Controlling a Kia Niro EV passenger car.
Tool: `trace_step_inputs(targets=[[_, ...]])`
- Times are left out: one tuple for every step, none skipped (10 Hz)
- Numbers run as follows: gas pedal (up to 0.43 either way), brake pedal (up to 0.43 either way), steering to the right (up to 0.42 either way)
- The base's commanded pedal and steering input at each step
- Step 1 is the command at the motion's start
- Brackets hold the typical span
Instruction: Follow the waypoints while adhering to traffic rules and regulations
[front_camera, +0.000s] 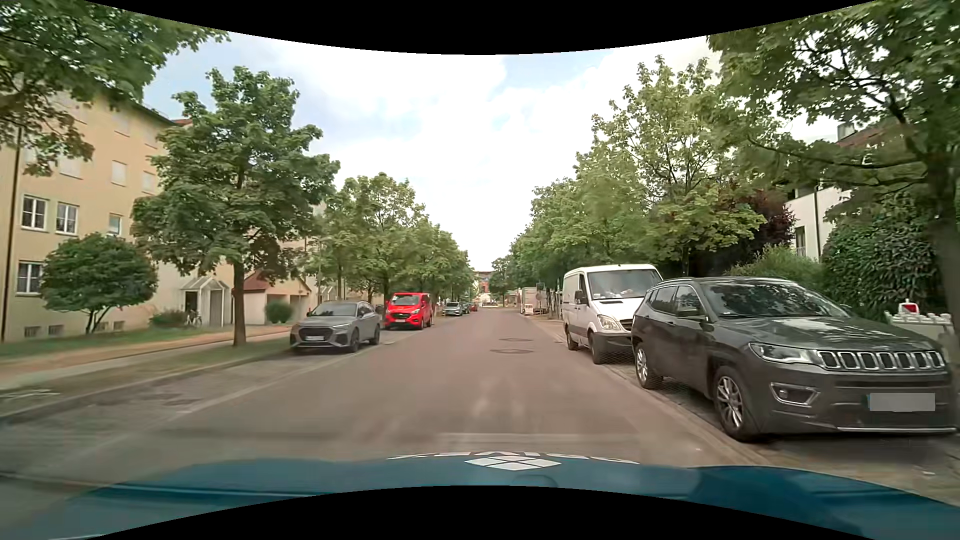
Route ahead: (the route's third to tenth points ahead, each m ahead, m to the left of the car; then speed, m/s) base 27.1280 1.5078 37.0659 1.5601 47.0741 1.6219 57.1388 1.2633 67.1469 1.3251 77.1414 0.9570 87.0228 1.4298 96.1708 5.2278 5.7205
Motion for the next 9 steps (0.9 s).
trace_step_inputs(targets=[[0.177, 0.000, 0.024], [0.189, 0.000, 0.012], [0.197, 0.000, 0.006], [0.197, 0.000, 0.006], [0.197, 0.000, 0.006], [0.197, 0.000, 0.006], [0.197, 0.000, 0.006], [0.197, 0.000, 0.006], [0.197, 0.000, 0.006]])
